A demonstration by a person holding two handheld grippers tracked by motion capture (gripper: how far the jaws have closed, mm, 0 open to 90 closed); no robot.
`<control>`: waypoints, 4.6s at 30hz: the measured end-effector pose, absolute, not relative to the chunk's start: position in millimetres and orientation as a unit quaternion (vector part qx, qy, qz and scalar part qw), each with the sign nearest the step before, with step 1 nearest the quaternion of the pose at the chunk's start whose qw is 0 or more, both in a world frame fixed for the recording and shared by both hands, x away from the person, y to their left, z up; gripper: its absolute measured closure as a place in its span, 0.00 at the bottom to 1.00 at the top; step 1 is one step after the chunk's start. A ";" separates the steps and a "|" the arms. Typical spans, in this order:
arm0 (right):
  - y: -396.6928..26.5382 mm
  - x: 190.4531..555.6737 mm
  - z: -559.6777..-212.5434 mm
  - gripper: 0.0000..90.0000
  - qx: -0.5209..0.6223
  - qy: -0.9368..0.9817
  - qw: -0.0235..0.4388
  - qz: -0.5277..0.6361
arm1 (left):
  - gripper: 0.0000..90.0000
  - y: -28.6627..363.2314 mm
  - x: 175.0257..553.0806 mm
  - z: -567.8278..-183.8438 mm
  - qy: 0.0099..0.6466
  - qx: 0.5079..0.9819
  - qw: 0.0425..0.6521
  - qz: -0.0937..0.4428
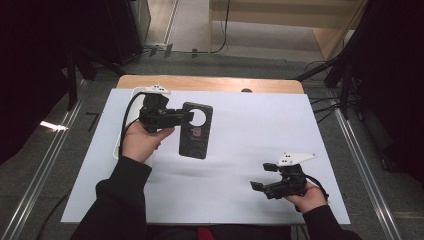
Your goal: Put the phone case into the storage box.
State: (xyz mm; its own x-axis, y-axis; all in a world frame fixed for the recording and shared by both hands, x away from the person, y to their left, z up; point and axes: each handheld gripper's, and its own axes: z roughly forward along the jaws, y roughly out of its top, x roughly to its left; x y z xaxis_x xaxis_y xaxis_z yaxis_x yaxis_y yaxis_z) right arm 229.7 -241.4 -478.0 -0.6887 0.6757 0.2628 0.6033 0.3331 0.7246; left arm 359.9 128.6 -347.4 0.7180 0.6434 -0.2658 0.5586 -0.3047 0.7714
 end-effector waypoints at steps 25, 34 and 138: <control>-241.6 229.2 -477.8 0.14 0.389 0.816 0.044 0.425 | 0.80 157.7 360.3 -326.6 0.385 0.798 0.460 0.064; -241.5 229.1 -477.5 0.14 0.389 0.816 0.045 0.425 | 0.80 171.3 362.7 -323.0 0.396 0.791 0.461 0.069; -227.3 226.4 -478.1 0.14 0.374 0.822 0.043 0.427 | 0.80 258.7 481.2 -293.9 0.452 0.743 0.467 0.160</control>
State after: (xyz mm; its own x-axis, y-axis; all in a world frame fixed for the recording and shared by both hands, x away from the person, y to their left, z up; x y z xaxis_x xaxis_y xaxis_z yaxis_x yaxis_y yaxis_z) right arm 226.4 -227.3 -478.1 -0.7168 0.6518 0.2478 0.5777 0.3561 0.7345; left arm 481.2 258.7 -293.9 0.5405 0.8208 -0.1847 0.5217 -0.1547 0.8390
